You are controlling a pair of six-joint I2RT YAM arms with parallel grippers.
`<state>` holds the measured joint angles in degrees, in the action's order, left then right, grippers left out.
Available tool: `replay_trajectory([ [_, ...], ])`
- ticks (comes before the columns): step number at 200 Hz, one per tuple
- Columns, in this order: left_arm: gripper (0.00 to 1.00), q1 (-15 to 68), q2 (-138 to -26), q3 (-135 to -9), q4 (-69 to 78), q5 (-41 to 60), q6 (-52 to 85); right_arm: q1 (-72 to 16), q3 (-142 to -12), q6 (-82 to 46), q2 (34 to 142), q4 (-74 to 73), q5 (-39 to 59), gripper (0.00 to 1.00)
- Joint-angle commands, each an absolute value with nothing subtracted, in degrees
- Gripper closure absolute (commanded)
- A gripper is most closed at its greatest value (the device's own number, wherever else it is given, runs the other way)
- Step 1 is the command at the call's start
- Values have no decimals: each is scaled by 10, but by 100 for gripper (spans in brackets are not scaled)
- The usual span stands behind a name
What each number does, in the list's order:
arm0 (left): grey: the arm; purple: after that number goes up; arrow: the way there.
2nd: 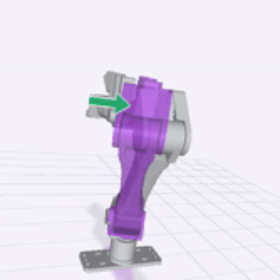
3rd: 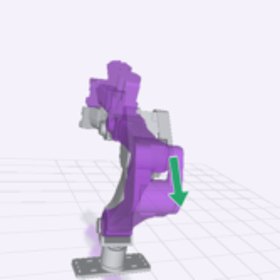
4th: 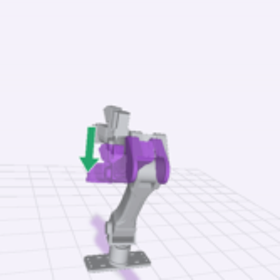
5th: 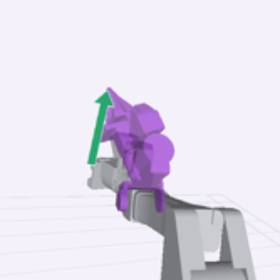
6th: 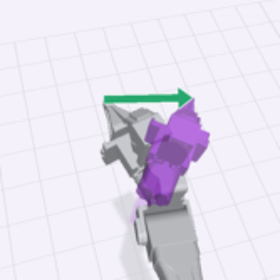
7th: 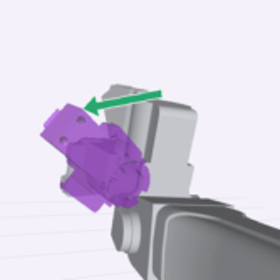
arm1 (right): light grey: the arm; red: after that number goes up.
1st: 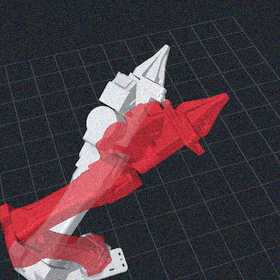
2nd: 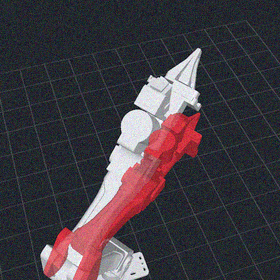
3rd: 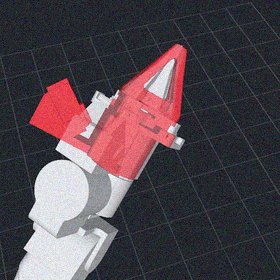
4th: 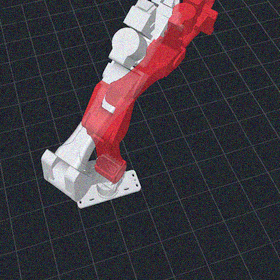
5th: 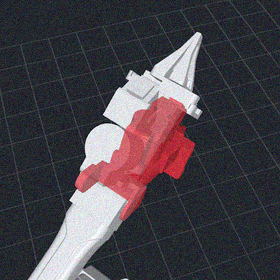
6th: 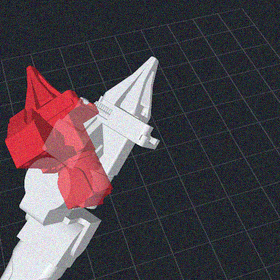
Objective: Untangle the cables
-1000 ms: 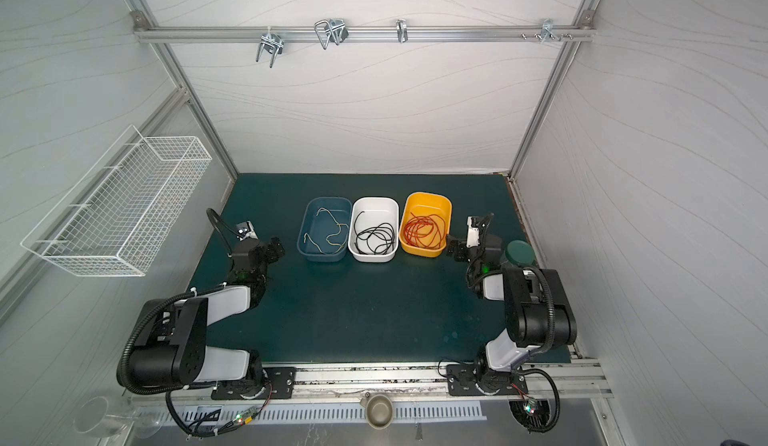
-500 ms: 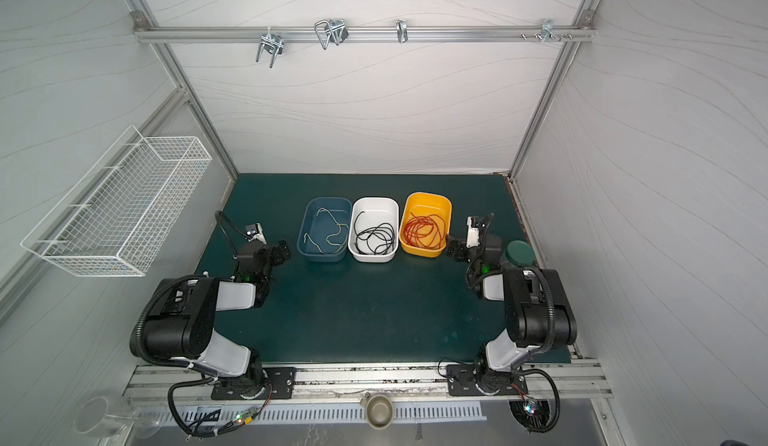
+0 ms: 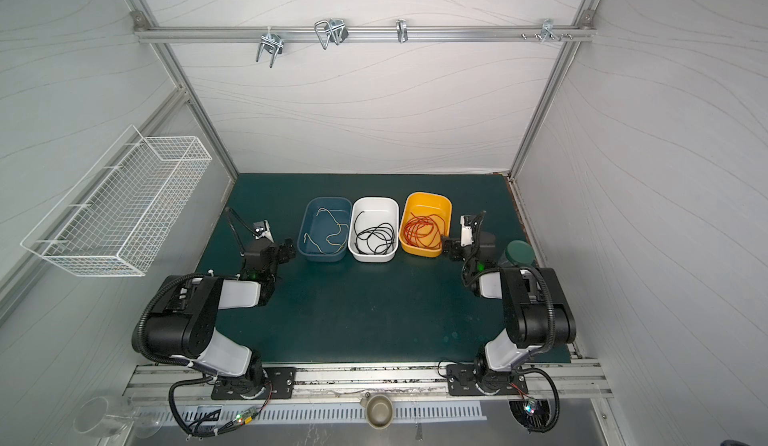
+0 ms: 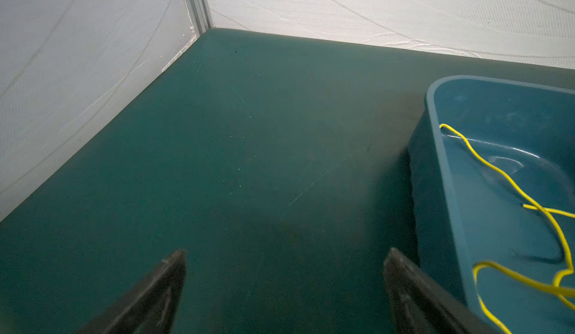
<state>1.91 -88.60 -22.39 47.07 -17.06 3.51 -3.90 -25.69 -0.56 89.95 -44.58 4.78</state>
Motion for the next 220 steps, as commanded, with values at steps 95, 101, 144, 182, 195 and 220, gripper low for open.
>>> replay_trajectory([
  [95, 0, 23, -893, -232, 507, -191, 22, -39, -265, 10, 902, -434, 40, 1],
  [101, 0, 23, -893, -232, 507, -191, 23, -38, -264, 11, 902, -434, 40, 1],
  [144, 0, 23, -893, -232, 507, -191, 23, -38, -265, 11, 902, -434, 41, 1],
  [182, 0, 23, -893, -232, 507, -191, 22, -34, -268, 7, 909, -437, 49, 1],
  [195, 0, 23, -893, -232, 507, -191, 22, -28, -262, 4, 903, -445, 62, 1],
  [220, 0, 23, -893, -232, 507, -192, 22, -29, -263, 7, 902, -439, 64, 1],
])
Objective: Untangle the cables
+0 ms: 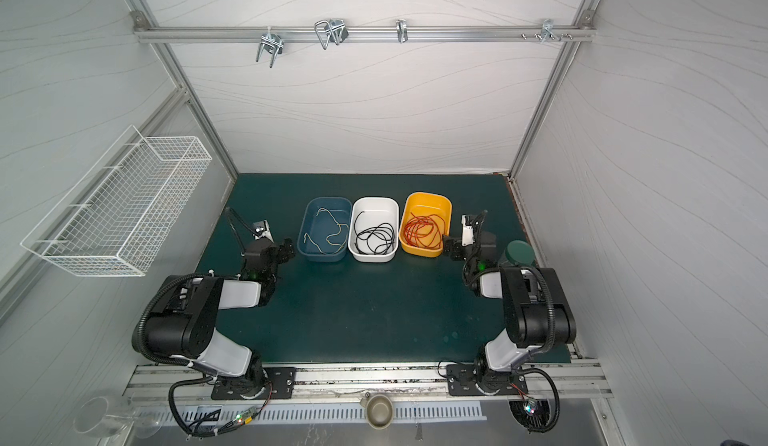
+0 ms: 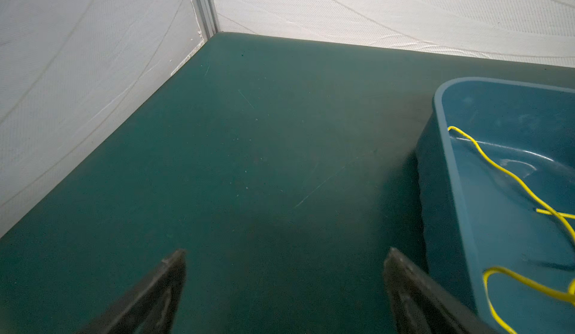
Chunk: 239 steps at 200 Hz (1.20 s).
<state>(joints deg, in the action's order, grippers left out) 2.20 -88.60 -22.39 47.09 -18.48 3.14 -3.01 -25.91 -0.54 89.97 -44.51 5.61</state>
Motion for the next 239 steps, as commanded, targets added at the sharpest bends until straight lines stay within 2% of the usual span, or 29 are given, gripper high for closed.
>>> replay_trajectory([
  [1, 0, 23, -893, -232, 507, -192, 22, -30, -264, 8, 902, -438, 63, 1],
  [170, 0, 24, -893, -231, 508, -194, 22, -31, -264, 9, 902, -439, 60, 1],
  [214, 0, 24, -893, -232, 508, -194, 22, -25, -258, 28, 902, -451, 131, 1],
  [239, 0, 24, -893, -232, 508, -193, 22, -16, -257, 1, 901, -452, 92, 1],
])
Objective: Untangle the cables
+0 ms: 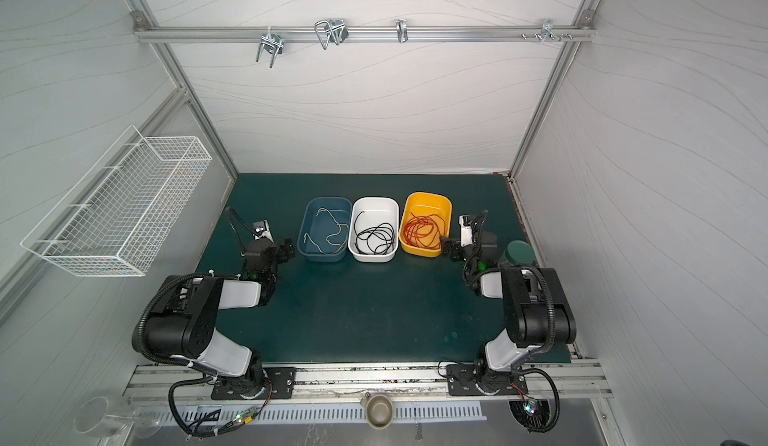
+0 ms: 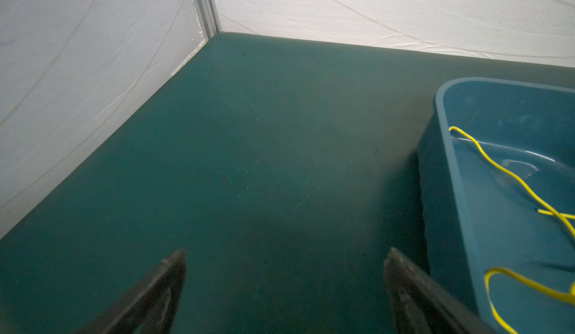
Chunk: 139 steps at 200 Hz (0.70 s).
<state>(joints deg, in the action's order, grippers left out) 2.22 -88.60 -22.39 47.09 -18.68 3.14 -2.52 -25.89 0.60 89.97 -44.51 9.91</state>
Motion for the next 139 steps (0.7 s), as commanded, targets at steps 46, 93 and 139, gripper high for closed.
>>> replay_trajectory([
  [46, 0, 24, -893, -231, 508, -193, 22, -21, -261, 20, 903, -447, 126, 1],
  [93, 0, 25, -893, -232, 508, -193, 21, -18, -261, 11, 902, -446, 111, 1],
  [139, 0, 25, -897, -237, 503, -195, 22, -18, -261, 11, 902, -447, 112, 1],
])
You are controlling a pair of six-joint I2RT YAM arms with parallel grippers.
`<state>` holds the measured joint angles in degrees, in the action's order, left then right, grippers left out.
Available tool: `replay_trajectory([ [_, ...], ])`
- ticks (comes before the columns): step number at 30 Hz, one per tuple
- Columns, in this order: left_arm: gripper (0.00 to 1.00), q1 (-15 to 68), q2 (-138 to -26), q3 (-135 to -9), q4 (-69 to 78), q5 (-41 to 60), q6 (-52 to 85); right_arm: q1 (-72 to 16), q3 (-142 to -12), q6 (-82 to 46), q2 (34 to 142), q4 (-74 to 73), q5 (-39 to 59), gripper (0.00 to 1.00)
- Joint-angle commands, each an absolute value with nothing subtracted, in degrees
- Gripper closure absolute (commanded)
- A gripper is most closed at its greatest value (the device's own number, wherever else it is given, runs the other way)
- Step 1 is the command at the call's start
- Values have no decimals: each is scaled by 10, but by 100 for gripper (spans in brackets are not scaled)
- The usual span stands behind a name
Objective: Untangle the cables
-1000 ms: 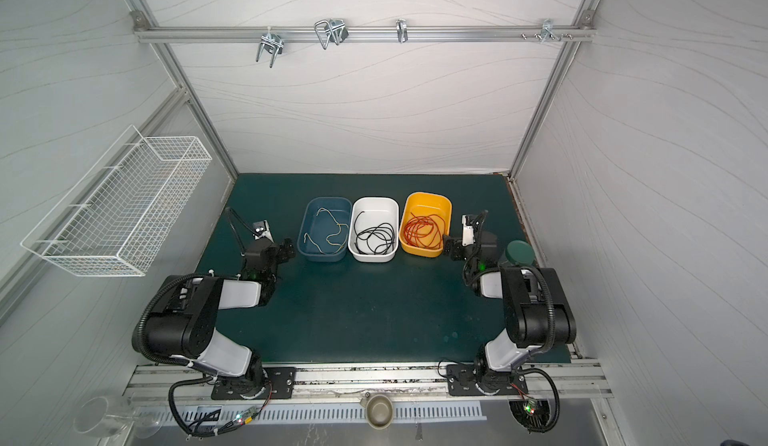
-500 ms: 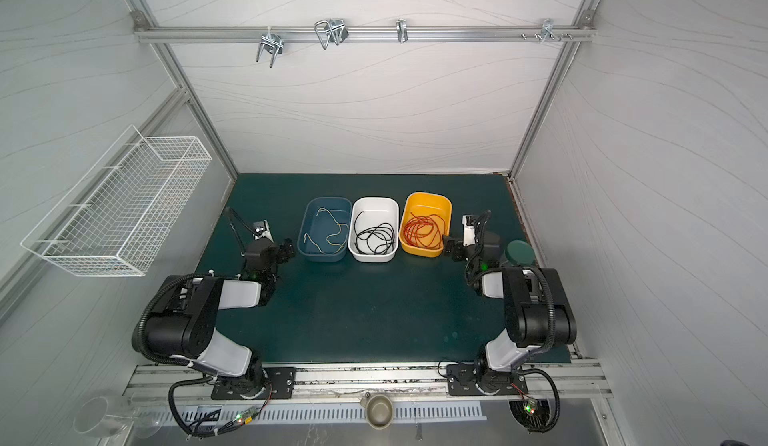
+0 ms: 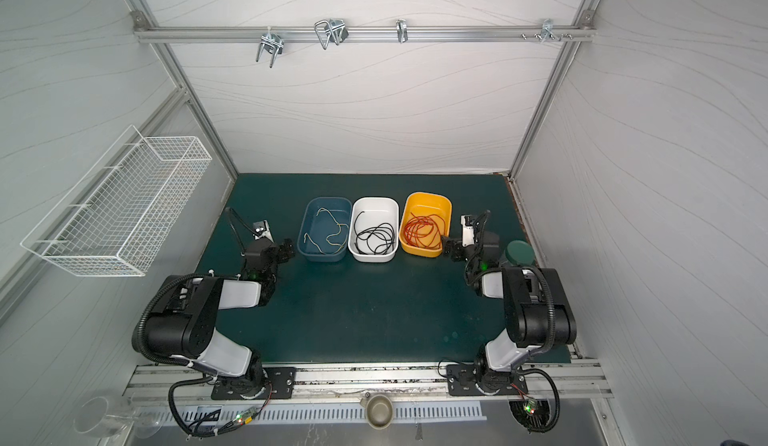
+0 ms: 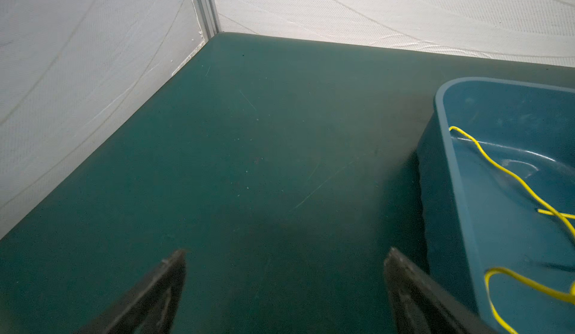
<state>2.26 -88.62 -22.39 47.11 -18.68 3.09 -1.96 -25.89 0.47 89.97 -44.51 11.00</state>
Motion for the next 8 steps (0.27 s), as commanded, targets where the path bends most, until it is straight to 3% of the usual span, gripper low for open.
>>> replay_trajectory([
  [1, 0, 25, -898, -237, 502, -194, 22, -18, -262, 11, 902, -447, 112, 1],
  [8, 0, 29, -893, -230, 513, -201, 19, -18, -260, 10, 903, -446, 112, 1],
])
